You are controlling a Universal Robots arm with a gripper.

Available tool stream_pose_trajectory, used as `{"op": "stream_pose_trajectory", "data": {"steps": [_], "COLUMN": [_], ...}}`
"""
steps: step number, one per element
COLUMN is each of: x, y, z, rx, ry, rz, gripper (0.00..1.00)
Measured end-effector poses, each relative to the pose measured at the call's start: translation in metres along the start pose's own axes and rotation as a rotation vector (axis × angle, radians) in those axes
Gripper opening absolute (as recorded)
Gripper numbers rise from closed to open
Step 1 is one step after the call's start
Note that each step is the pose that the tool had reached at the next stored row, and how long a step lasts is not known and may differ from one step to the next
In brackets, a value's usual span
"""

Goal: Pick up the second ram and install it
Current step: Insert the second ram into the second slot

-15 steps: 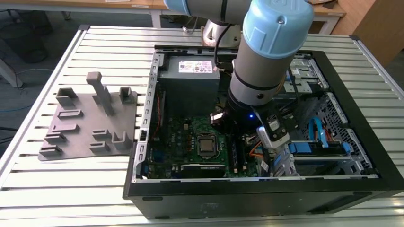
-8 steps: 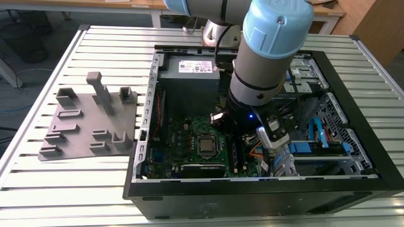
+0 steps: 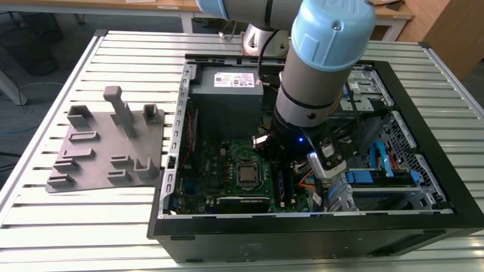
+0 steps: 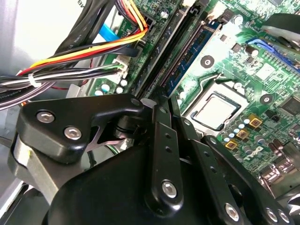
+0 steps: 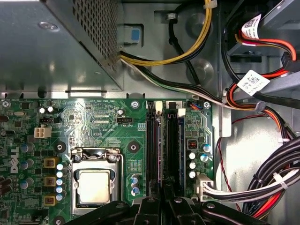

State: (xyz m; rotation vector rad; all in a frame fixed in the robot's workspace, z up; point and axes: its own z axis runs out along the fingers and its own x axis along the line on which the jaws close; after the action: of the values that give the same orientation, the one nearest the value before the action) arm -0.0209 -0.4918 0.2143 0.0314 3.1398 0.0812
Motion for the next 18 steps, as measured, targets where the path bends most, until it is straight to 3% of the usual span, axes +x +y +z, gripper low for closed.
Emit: {"op": "stream_pose_trajectory", "data": {"steps": [18], "x": [0.0], "y": [-0.0004], "z": [0.007], "rx": [0.0004], "ry": [0.0008], "rz": [-0.012], "gripper": [0.14]}}
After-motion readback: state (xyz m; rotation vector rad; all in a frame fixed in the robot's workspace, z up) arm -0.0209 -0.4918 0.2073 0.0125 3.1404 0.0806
